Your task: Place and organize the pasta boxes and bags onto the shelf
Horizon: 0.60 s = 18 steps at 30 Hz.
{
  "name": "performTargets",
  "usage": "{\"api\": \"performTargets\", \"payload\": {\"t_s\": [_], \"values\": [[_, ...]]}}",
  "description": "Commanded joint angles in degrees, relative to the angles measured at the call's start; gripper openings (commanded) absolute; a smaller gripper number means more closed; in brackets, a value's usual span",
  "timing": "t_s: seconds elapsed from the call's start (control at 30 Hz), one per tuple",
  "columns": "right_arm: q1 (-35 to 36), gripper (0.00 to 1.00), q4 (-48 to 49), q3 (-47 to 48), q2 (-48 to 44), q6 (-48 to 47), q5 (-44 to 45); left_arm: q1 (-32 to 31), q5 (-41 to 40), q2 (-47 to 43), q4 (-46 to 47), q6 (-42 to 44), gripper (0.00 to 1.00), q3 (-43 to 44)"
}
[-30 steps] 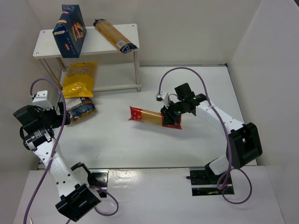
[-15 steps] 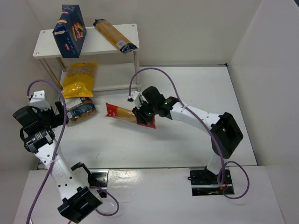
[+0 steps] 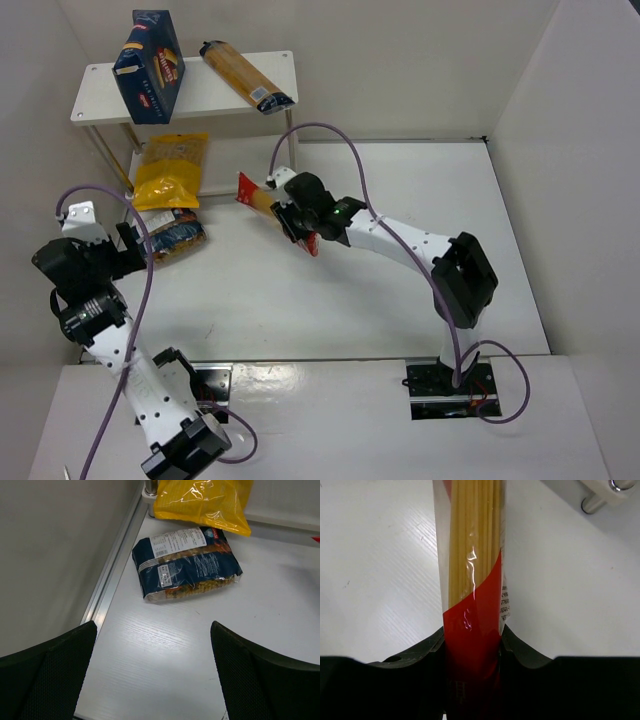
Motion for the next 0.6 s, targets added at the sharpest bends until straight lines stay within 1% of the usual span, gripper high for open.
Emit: {"api": "performTargets", "payload": {"t_s": [0.0, 0.23, 0.37, 0.43, 0.57], "values": [[3.07, 0.00, 9.15, 5.74, -1.28, 1.03, 5.55, 0.39, -0.18, -1.65, 3.17, -1.39, 1.00, -0.35], [6.59, 0.00, 11.97, 5.74, -0.05, 0.32, 14.61, 0.91, 0.35, -0.42, 3.17, -1.39, 1.00, -0.35], [7.12, 0.00, 13.80, 9.77, 2.23, 1.03, 16.81, 1.96, 1.48, 0.19, 2.65, -0.78, 1.00, -0.35], [6.59, 0.00, 17.39, 10.40, 3.89, 0.50, 18.65, 2.50, 1.49, 0.19, 2.64, -0.78, 1.00, -0.35], [6.59, 0.00, 22.42, 14.52, 7.59, -1.08, 23.84, 3.64, 2.02, 0.19, 2.64, -0.78, 1.00, -0.35]]}}
